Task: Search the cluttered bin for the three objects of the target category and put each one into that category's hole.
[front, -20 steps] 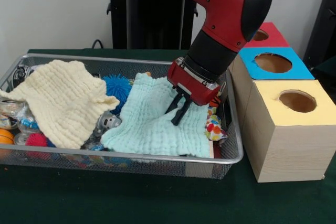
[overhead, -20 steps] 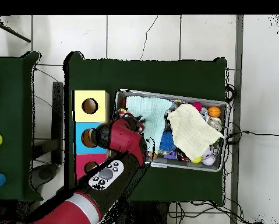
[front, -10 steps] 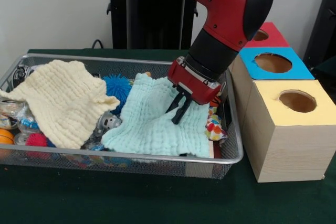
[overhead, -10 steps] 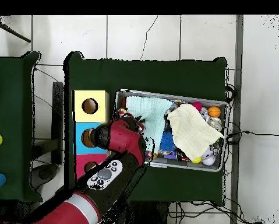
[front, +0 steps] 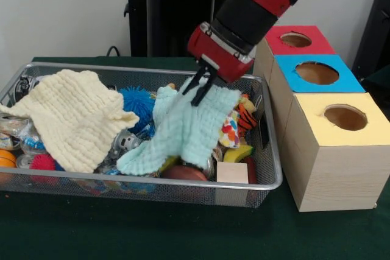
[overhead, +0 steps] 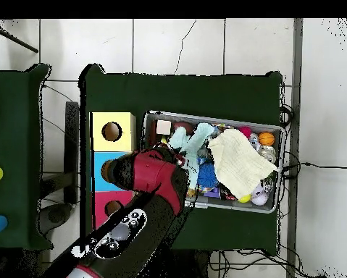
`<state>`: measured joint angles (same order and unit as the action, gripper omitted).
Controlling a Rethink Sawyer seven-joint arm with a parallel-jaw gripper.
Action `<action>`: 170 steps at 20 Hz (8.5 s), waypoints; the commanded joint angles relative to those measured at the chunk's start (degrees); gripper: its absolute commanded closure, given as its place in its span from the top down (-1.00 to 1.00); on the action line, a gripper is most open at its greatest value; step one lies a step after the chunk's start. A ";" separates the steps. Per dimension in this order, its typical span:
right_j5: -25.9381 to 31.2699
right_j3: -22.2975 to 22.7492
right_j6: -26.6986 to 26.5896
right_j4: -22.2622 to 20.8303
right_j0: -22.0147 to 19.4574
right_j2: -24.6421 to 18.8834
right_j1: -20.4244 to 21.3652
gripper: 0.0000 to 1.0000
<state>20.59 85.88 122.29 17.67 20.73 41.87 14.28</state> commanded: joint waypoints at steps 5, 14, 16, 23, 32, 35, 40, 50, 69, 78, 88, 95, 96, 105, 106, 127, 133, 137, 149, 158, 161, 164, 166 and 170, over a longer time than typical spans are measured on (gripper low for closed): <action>2.02 1.86 -5.14 -11.69 -5.91 -5.56 9.74 -1.00; -7.86 2.40 -0.62 -18.97 -10.57 -8.08 7.54 -1.00; -8.62 2.13 -0.48 -19.93 -11.56 -8.97 7.44 -1.00; -17.38 10.88 0.03 -22.22 -27.42 -33.36 9.77 -1.00; -15.54 14.58 1.69 -23.55 -34.51 -43.46 10.71 -1.00; -14.38 12.58 1.68 -24.04 -31.44 -39.31 10.46 -1.00; -11.55 9.06 2.09 -24.07 -26.13 -32.34 9.21 1.00; -3.51 3.42 1.05 -23.08 -17.40 -21.46 14.07 1.00; 0.78 1.98 0.42 -23.07 -17.36 -25.80 15.11 1.00; 2.45 3.16 11.94 -17.14 -12.65 -24.48 13.47 1.00; -1.41 1.97 22.63 -5.40 -3.76 -14.46 4.72 1.00; -10.58 -0.25 20.46 -2.47 -4.36 -12.75 -2.62 1.00; -11.24 -0.50 20.01 -2.33 -4.62 -12.85 -3.14 1.00; -18.57 0.24 16.83 -1.79 -7.81 -15.59 -5.42 1.00; -18.98 0.28 16.62 -1.76 -8.06 -15.77 -5.57 1.00; -0.88 6.01 5.33 -4.63 -13.97 -27.62 6.46 1.00; 7.27 7.36 0.18 -6.53 -16.83 -32.73 12.74 1.00; 5.53 8.25 0.97 -8.95 -17.47 -33.13 11.77 1.00; -4.28 6.45 7.36 -15.70 -15.94 -29.33 3.77 1.00; -7.15 5.39 10.76 -15.94 -14.60 -28.70 -1.13 1.00; -7.28 5.57 11.24 -15.35 -14.03 -28.48 -1.76 1.00; -7.36 5.99 11.08 -15.28 -14.19 -28.31 -1.39 1.00; -6.82 6.03 10.80 -15.45 -13.92 -27.45 -0.47 1.00; -1.30 3.58 8.26 -17.40 -10.84 -21.33 4.57 1.00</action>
<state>14.35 89.76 127.71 3.55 7.98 18.88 17.50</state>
